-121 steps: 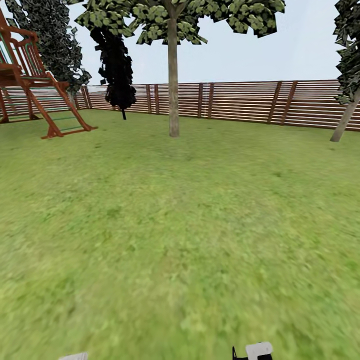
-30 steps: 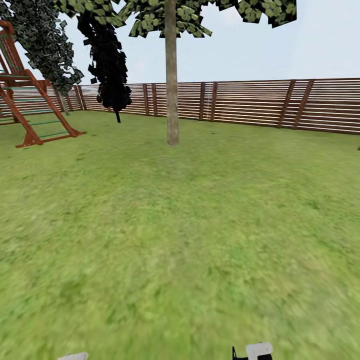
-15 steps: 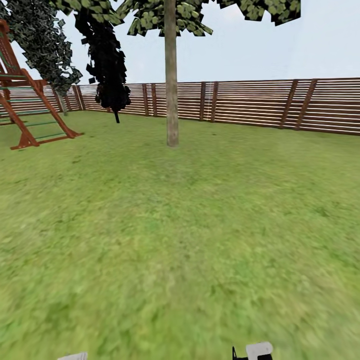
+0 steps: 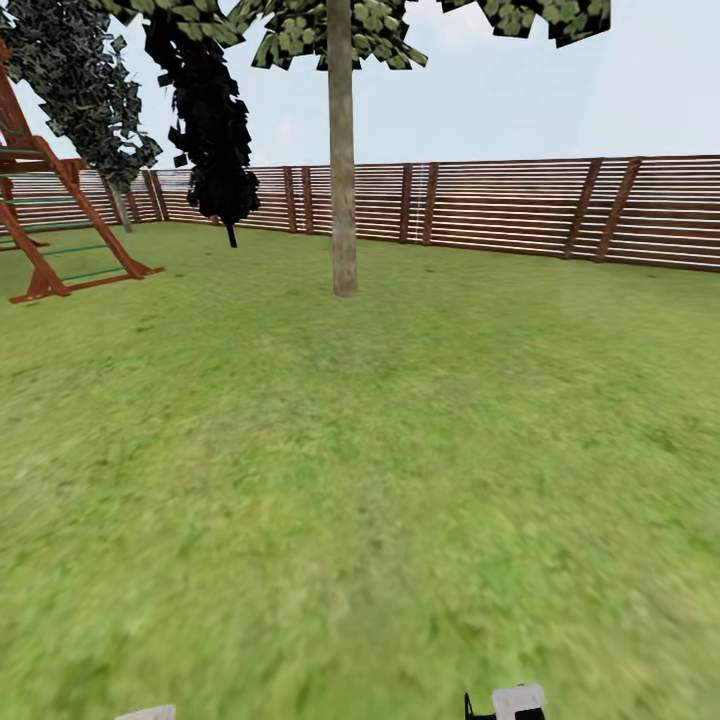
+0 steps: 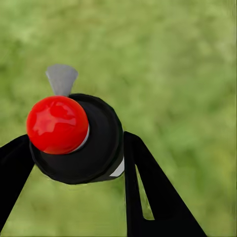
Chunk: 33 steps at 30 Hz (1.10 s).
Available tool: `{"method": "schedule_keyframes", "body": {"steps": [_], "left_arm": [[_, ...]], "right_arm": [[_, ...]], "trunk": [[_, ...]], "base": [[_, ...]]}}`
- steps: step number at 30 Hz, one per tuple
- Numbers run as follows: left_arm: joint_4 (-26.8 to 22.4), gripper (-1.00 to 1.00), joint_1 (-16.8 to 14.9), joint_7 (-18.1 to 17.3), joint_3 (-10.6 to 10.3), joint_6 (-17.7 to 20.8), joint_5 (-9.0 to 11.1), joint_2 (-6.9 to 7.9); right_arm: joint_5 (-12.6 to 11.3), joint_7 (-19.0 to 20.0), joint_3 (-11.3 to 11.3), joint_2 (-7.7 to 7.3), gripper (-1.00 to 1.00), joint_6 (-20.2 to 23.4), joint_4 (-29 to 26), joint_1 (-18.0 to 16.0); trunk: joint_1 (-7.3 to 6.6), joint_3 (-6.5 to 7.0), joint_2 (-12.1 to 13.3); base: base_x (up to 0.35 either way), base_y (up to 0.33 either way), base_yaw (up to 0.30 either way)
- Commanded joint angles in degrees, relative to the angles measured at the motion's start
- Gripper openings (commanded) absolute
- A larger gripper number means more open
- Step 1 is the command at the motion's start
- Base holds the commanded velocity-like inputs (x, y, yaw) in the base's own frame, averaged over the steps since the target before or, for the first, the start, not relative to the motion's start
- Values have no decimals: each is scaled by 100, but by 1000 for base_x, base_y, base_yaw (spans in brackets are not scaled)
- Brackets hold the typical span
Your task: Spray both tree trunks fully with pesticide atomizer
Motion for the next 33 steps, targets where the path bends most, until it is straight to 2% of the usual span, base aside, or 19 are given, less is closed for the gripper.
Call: {"method": "schedule_keyframes", "body": {"steps": [1, 33], "left_arm": [[-1, -100, 0, -1, 2, 0, 1, 0], [-1, -100, 0, -1, -6, 5, 1, -1]], "right_arm": [[0, 0, 1, 0, 100, 0, 0, 0], [0, 0, 2, 0, 100, 0, 0, 0]], "trunk": [[0, 0, 0], [0, 0, 0]], "base": [[338, 0, 0], [338, 0, 0]]}}
